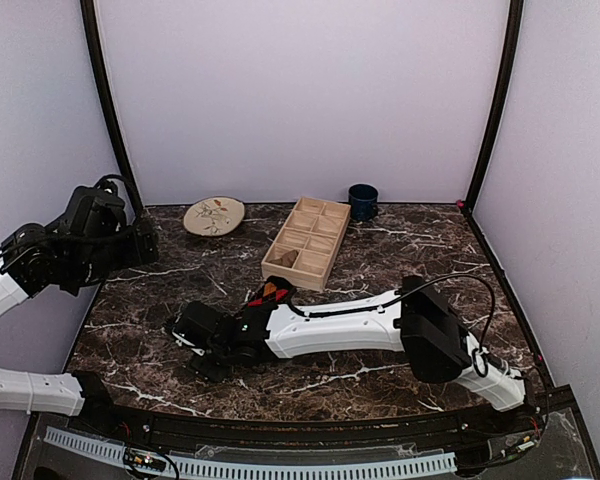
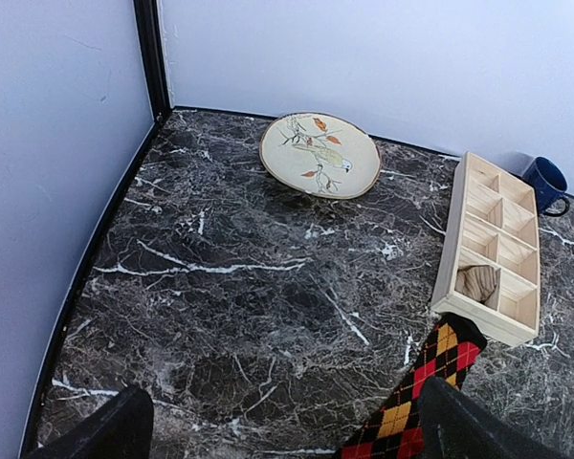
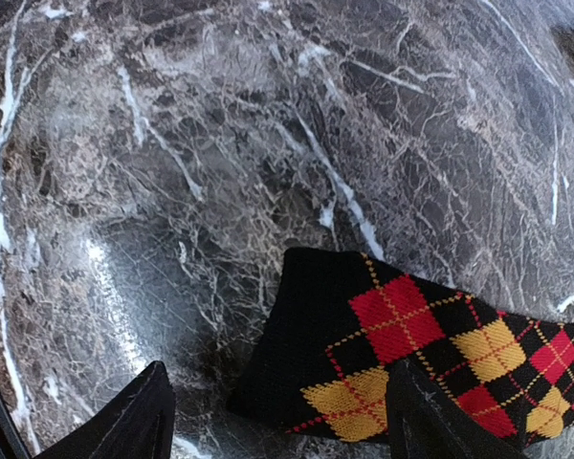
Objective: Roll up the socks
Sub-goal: Pick up the sock from the center of the board.
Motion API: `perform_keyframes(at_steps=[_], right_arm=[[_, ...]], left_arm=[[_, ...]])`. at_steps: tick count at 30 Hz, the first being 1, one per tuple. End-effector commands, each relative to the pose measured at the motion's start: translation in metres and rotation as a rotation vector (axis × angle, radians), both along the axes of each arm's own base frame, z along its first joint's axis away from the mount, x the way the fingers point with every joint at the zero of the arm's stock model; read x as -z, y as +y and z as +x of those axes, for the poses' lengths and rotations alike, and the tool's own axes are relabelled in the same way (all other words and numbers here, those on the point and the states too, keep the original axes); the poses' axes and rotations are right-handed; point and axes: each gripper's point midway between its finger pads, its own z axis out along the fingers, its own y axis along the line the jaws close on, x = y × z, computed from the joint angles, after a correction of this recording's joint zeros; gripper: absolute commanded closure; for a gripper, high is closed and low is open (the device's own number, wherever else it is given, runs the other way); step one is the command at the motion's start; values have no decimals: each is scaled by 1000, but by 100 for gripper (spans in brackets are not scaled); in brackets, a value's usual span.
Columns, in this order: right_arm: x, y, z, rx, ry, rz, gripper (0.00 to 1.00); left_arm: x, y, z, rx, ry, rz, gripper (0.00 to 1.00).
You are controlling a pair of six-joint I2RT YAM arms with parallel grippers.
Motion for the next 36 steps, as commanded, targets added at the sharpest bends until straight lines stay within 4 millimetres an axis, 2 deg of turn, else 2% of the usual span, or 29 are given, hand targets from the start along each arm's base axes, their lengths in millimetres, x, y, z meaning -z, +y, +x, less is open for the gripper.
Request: perform_keyframes(at_steps=[1, 11, 17, 22, 25, 28, 32, 36], right_arm=[[14, -3, 9, 44, 31, -13, 26], [37, -7, 27, 75, 66, -37, 31], [58, -17, 27, 88, 141, -77, 50], [62, -24, 20, 80, 184, -87, 75], [44, -23, 22, 87, 183, -51, 84], [15, -21, 29, 103, 173, 1, 88], [-34, -21, 39, 132, 155, 81, 90], [-82, -34, 51, 190, 139, 146, 91]], left_arm=[[-12, 9, -6, -22, -25, -8, 1], [-9, 13, -7, -25, -26, 15, 1], [-10, 8, -2, -11, -39, 24, 1], [-12, 4, 2, 0, -53, 32, 1], [-14, 4, 4, -2, -60, 42, 1], [-17, 6, 4, -7, -72, 46, 1], [-20, 6, 6, -9, -86, 49, 1], [-17, 3, 7, -1, -81, 52, 1]])
